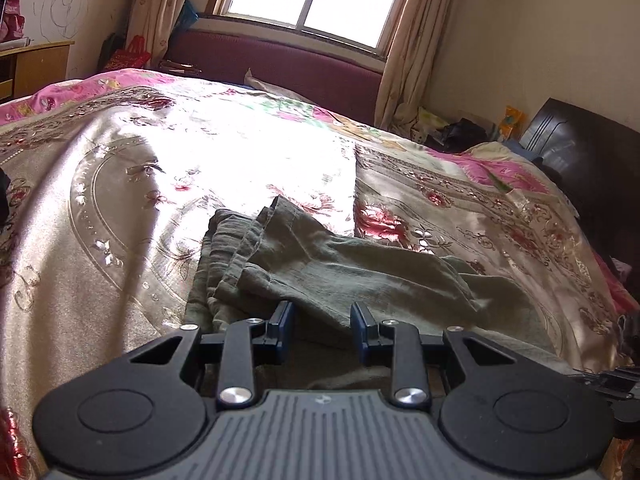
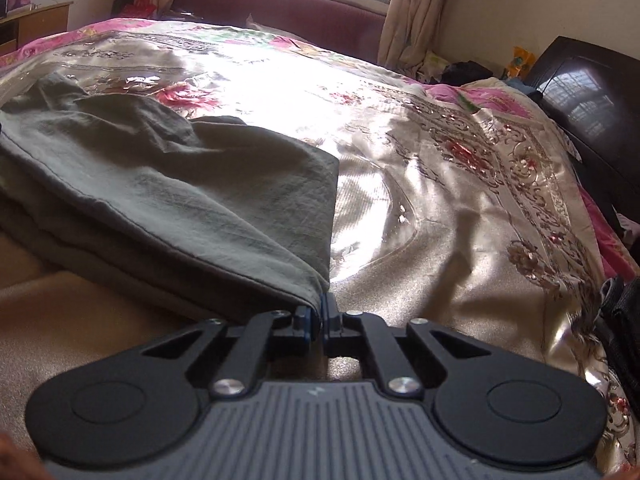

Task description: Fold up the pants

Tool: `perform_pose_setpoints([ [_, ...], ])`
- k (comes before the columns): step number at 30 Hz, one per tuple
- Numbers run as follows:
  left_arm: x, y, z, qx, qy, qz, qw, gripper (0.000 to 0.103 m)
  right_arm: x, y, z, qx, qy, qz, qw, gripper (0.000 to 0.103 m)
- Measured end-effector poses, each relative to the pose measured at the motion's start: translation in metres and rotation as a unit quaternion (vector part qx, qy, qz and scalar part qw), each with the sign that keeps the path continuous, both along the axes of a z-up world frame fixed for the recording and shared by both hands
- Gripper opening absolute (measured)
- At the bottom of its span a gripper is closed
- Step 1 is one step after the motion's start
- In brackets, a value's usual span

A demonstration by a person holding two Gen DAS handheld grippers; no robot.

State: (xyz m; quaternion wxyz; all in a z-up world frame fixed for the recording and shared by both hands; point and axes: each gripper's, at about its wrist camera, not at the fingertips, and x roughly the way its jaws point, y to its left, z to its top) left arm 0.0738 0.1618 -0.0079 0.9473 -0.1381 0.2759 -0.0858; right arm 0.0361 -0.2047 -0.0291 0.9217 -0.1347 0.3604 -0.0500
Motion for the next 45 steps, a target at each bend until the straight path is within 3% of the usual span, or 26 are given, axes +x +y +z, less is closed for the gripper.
perform_pose_setpoints([
  [2,0.005,0.002,0.002,0.003,0.005,0.004,1.0000,0.053,0.001,0.001,-0.002,0.000,0.002,0.000,1.000,0.005],
  [6,0.014,0.001,-0.006,0.016,0.056,0.031,0.9978,0.053,0.003,0.001,-0.002,0.000,0.001,0.004,1.000,0.008],
  [12,0.005,0.007,-0.008,-0.046,0.076,0.058,0.9944,0.054,0.002,-0.002,-0.004,0.005,-0.002,0.005,1.000,0.008],
  [18,0.030,0.007,-0.016,-0.072,0.090,0.081,0.9901,0.055,0.002,-0.002,-0.005,0.011,-0.007,0.007,1.000,0.009],
  [24,0.024,0.003,-0.015,-0.082,0.096,0.135,0.9827,0.056,0.001,-0.003,-0.005,0.016,-0.012,0.009,1.000,0.010],
  [28,0.017,-0.006,-0.018,-0.072,0.092,0.127,0.9850,0.061,0.001,-0.006,-0.006,0.029,-0.016,0.007,0.999,0.010],
  [33,0.020,-0.006,-0.022,-0.102,0.092,0.140,0.9806,0.062,0.001,-0.008,-0.007,0.036,-0.019,0.006,0.999,0.010],
  [35,0.027,-0.001,-0.023,-0.130,0.092,0.156,0.9748,0.062,0.002,-0.008,-0.008,0.038,-0.021,0.006,0.999,0.010],
  [37,0.031,-0.001,-0.022,-0.131,0.084,0.168,0.9735,0.062,0.002,-0.008,-0.008,0.039,-0.022,0.006,0.999,0.010],
  [40,0.038,-0.001,-0.020,-0.113,0.066,0.185,0.9740,0.060,0.001,-0.008,-0.007,0.044,-0.025,0.007,0.999,0.010],
  [42,0.035,0.006,-0.017,-0.129,0.054,0.201,0.9696,0.031,0.000,-0.009,-0.006,0.047,-0.030,0.006,0.998,0.010],
  [45,0.037,0.010,-0.014,-0.134,0.047,0.184,0.9726,0.021,-0.001,-0.011,-0.006,0.055,-0.035,0.002,0.998,0.010],
])
